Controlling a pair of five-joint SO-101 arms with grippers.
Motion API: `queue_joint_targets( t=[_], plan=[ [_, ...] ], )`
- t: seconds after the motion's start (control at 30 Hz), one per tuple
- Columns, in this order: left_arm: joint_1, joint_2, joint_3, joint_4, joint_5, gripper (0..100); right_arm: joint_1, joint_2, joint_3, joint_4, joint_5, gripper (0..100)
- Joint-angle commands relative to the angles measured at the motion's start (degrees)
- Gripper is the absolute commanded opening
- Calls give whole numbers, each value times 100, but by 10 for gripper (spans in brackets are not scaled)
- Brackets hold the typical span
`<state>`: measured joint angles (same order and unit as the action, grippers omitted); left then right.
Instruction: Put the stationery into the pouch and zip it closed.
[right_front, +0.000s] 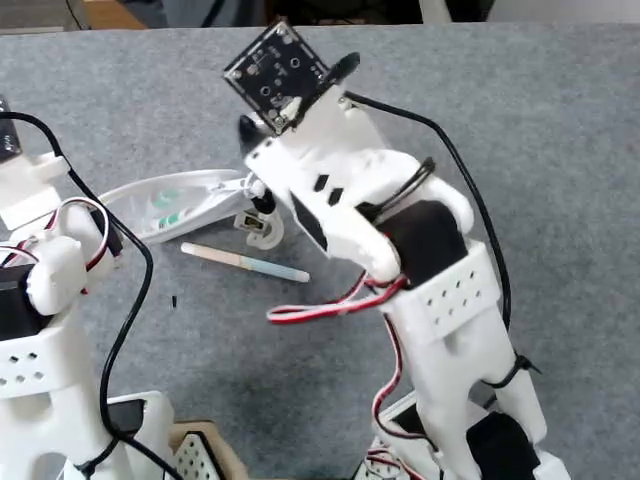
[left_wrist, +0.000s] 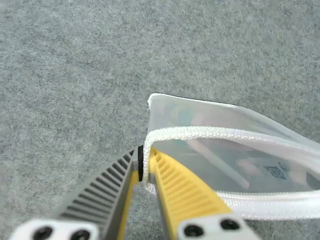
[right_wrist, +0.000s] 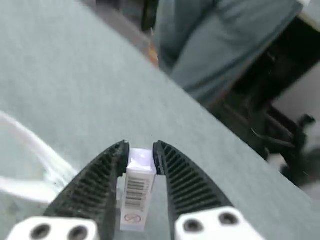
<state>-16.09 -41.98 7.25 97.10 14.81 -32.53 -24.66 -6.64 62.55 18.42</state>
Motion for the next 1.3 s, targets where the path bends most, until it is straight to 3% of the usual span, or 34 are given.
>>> queue_joint_targets(
  t=[0.0,0.53,0.77,1.03,1.27],
  plan=[
    [-312,0,4,35,-62,29,-352,-198,-523,-299,-747,12],
    [-409,0,163,-9,-62,29,-651,-198,-470,-651,-3508,12],
    [-409,35,136,-18,-62,29,-651,-198,110,-905,-3569,12],
    [-400,35,136,-9,-62,29,-651,-198,1288,-2356,-3560,12],
    [-400,35,171,-9,-62,29,-1011,-180,602,-1662,-3604,12]
  ],
)
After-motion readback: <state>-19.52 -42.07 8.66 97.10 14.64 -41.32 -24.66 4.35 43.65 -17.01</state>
